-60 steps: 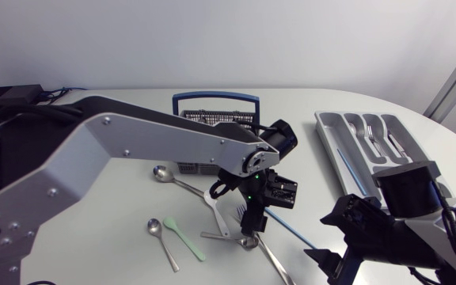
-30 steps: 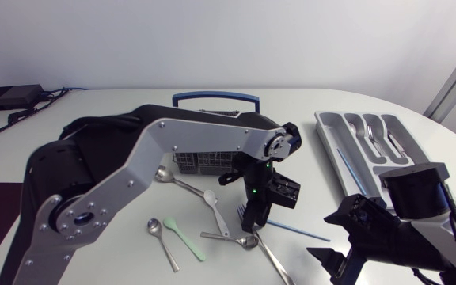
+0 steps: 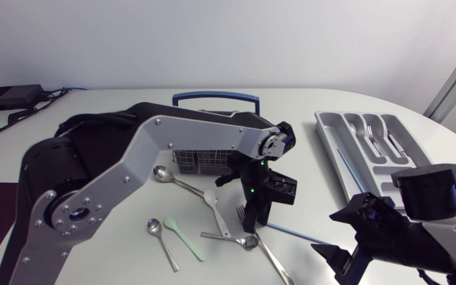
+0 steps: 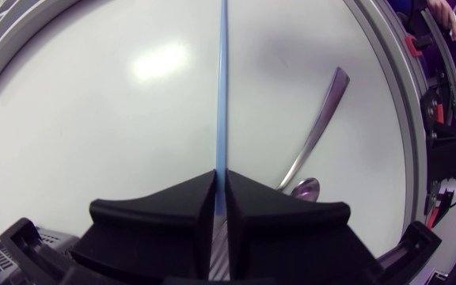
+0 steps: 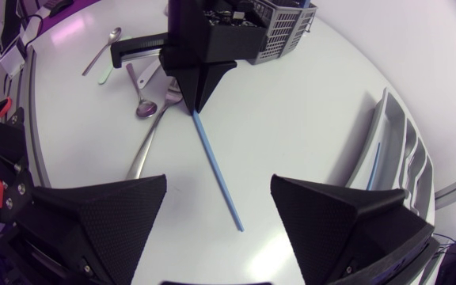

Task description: Unload the cutlery basket into the drawer organizer.

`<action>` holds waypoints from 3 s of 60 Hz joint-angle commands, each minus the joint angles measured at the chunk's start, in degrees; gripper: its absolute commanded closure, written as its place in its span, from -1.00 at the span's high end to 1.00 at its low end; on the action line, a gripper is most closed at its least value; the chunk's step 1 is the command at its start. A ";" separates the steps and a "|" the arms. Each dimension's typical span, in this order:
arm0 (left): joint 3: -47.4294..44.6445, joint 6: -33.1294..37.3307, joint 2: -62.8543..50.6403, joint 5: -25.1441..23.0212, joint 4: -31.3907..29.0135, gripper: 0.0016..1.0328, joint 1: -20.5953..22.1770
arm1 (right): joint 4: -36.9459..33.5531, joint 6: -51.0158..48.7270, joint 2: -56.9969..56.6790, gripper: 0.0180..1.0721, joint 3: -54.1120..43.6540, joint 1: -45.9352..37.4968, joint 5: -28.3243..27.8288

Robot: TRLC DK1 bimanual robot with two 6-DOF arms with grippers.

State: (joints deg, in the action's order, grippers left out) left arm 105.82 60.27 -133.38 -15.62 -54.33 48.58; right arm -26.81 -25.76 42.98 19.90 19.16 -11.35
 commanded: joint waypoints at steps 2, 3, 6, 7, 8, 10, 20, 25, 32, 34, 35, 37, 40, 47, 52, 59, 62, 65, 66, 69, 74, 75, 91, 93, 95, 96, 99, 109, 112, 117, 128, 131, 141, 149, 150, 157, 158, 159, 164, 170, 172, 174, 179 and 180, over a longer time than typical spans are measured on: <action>-4.22 -3.05 2.16 -1.08 1.24 -0.94 -1.38 | -0.61 0.18 -1.50 0.80 0.05 -1.58 -0.33; -4.31 -3.32 2.42 -1.08 1.33 -0.94 -1.38 | -0.70 0.36 -1.67 0.80 0.05 -1.67 -0.33; -5.01 -4.46 3.57 -1.70 2.03 -0.94 -1.82 | -0.79 0.53 -2.29 0.80 0.49 -2.02 -0.42; -5.71 -5.69 4.53 -2.31 2.65 -0.94 -2.17 | -0.79 0.89 -2.99 0.80 0.75 -2.46 -0.42; -5.80 -5.95 4.62 -2.31 2.82 -0.94 -2.17 | -0.79 0.97 -3.17 0.80 0.84 -2.55 -0.42; -6.33 -7.89 5.76 -3.02 3.61 -0.94 -2.43 | -0.88 1.59 -3.96 0.80 1.37 -2.99 -0.51; -9.67 -18.61 12.27 -7.23 9.24 -0.94 -3.58 | 1.06 5.63 -4.05 0.80 4.36 -7.03 -2.97; -11.43 -22.92 14.82 -7.76 12.49 -0.94 -3.58 | 3.08 8.44 -2.82 0.80 5.41 -7.56 -3.50; -13.89 -29.95 18.07 -8.29 17.50 -0.94 -3.49 | 6.15 14.77 0.52 0.79 8.14 -7.82 -3.76; -14.59 -32.41 18.95 -8.38 19.08 -0.94 -3.40 | 6.94 16.44 1.84 0.79 9.10 -7.82 -4.29; -14.77 -32.94 19.12 -8.47 19.43 -0.94 -3.31 | 7.30 17.41 2.72 0.78 9.63 -7.91 -4.55; -15.73 -35.66 20.00 -8.47 21.28 -0.94 -3.14 | 8.00 19.43 4.57 0.76 11.04 -8.35 -5.17; -17.05 -39.26 21.15 -8.47 23.74 -0.94 -3.05 | 8.53 22.15 7.64 0.70 13.23 -9.31 -6.49; -19.42 -44.89 22.99 -8.47 28.13 -0.94 -2.87 | 9.05 28.31 13.18 0.64 18.07 -13.01 -12.29; -21.97 -50.34 24.49 -8.38 33.06 -0.94 -3.23 | 8.61 31.65 15.91 0.61 20.79 -15.03 -15.72; -24.35 -56.05 25.63 -8.03 38.15 -0.94 -3.66 | 8.70 35.69 18.37 0.47 22.73 -16.08 -18.26; -25.40 -57.63 26.16 -7.50 40.26 -0.94 -3.66 | 8.53 36.74 19.86 0.45 23.52 -16.17 -19.23; -26.63 -59.66 26.59 -6.09 42.90 -0.94 -3.66 | 8.53 37.62 20.83 0.45 24.04 -16.08 -19.76; -26.81 -60.01 26.68 -6.00 43.25 -0.94 -3.66 | 8.53 38.06 21.09 0.45 24.13 -16.08 -19.93; -27.51 -61.33 27.21 -4.95 44.75 -0.94 -3.40 | 8.70 39.03 21.97 0.44 24.66 -15.99 -20.02; -29.00 -62.73 28.09 -3.37 47.91 -0.94 -2.70 | 9.58 41.14 23.90 0.25 25.54 -15.91 -21.25; -29.36 -62.91 28.35 -3.10 48.44 -0.94 -2.61 | 9.76 41.49 24.43 0.23 25.71 -15.91 -21.60; -32.70 -65.02 29.50 -0.12 54.24 -0.94 -1.03 | 13.01 45.53 29.97 -0.07 28.79 -15.73 -26.35; -33.05 -65.02 29.76 0.15 54.59 -0.94 -0.85 | 13.36 45.89 30.49 -0.10 29.05 -15.82 -26.61; -33.57 -65.02 30.11 1.11 55.29 -0.94 -0.68 | 13.36 46.15 31.55 -0.16 29.76 -15.99 -26.97; -33.75 -65.10 30.29 1.47 55.56 -0.94 -0.68 | 13.36 46.24 31.99 -0.19 30.11 -15.99 -27.14; -33.93 -65.46 30.55 1.73 55.91 -0.94 -0.59 | 13.36 46.68 32.87 -0.24 30.81 -15.91 -27.58; -35.51 -66.86 31.25 3.93 58.98 -0.94 -0.41 | 13.45 47.38 33.83 -0.72 31.69 -14.85 -27.93; -35.68 -66.95 31.25 4.10 59.77 -0.94 -0.33 | 13.89 47.73 34.27 -0.81 31.78 -14.59 -28.64; -35.60 -67.04 31.17 4.19 60.30 -0.94 -0.06 | 14.06 47.73 35.33 -0.89 31.78 -14.50 -30.22; -35.51 -66.77 31.69 4.98 60.57 -0.66 0.73 | 14.15 47.56 35.15 -0.89 31.52 -14.59 -30.74; -35.24 -66.60 32.31 5.77 60.39 -0.28 0.73 | 14.15 47.38 34.98 -0.89 31.43 -14.68 -30.83; -34.80 -63.43 36.79 8.15 59.42 0.67 -0.50 | 12.13 45.36 34.27 -0.89 31.43 -16.52 -31.01; -34.19 -59.48 39.25 8.15 57.14 0.82 -2.87 | 7.03 39.91 34.63 -0.89 32.92 -19.60 -30.04; -34.28 -59.13 39.43 8.15 57.05 0.82 -2.96 | 5.71 38.50 34.80 -0.89 33.27 -20.39 -29.51; -34.63 -52.89 41.54 9.03 52.22 0.82 -3.66 | 0.00 31.21 36.82 -0.89 35.82 -24.52 -26.44; -34.80 -51.92 41.80 9.03 51.16 0.84 -3.84 | -1.23 29.36 37.61 -0.89 36.53 -25.40 -25.56; -34.80 -51.22 41.98 9.03 50.28 0.84 -3.93 | -1.93 28.48 37.97 -0.89 36.88 -25.93 -25.21; -35.16 -47.79 42.33 9.11 47.03 0.84 -4.28 | -4.13 24.53 39.72 -0.88 38.28 -28.30 -22.04; -36.56 -42.43 43.12 9.29 42.02 0.84 -4.98 | -7.82 16.97 43.41 -0.88 40.30 -32.08 -17.47; -37.53 -40.41 43.56 9.29 40.61 0.84 -4.98 | -8.26 15.04 44.29 -0.88 40.66 -33.31 -15.89; -38.76 -37.86 44.09 9.38 39.65 0.84 -4.90 | -8.52 13.81 45.26 -0.88 41.01 -34.19 -14.75; -41.92 -31.62 45.32 9.99 36.57 0.84 -4.54 | -8.61 10.82 47.72 -0.88 41.53 -35.94 -10.97; -42.19 -31.09 45.40 9.99 36.13 0.84 -4.54 | -8.61 10.29 48.25 -0.87 41.62 -36.12 -10.00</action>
State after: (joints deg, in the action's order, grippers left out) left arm 66.87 23.05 -89.45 -5.89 -15.92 43.99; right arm -34.59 -11.46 88.86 60.20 -15.88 -23.44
